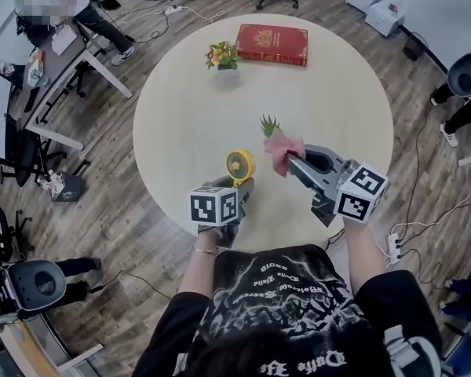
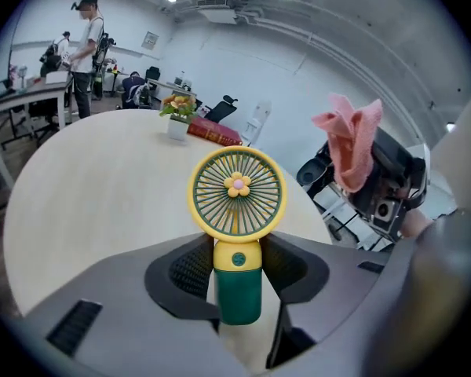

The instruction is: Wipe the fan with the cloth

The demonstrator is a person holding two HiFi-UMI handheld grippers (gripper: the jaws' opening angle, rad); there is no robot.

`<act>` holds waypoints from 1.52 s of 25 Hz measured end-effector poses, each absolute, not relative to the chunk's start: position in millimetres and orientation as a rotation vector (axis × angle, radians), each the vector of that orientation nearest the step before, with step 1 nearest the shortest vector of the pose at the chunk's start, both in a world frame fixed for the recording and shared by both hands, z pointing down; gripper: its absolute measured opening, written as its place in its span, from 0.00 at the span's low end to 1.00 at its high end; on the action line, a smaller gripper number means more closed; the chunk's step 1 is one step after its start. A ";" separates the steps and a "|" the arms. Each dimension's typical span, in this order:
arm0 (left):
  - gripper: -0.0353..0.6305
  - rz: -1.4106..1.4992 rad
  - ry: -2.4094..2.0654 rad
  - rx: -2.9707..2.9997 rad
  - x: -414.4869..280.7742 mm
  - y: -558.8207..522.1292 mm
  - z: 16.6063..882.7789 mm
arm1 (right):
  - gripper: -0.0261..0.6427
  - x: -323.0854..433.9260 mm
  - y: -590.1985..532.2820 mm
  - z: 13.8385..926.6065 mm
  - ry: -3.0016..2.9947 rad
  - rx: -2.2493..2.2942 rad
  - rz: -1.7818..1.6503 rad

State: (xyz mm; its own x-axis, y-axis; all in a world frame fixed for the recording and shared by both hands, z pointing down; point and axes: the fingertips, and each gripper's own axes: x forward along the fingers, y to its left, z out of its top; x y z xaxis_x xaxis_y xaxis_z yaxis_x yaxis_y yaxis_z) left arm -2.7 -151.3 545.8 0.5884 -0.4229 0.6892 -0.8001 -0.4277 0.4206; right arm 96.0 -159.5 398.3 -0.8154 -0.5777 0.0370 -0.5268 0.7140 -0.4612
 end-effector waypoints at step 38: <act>0.53 1.246 -1.082 1.992 -52.3 -153.0 620.2 | 0.13 129.4 -108.7 478.5 2.498 -1.111 -1.058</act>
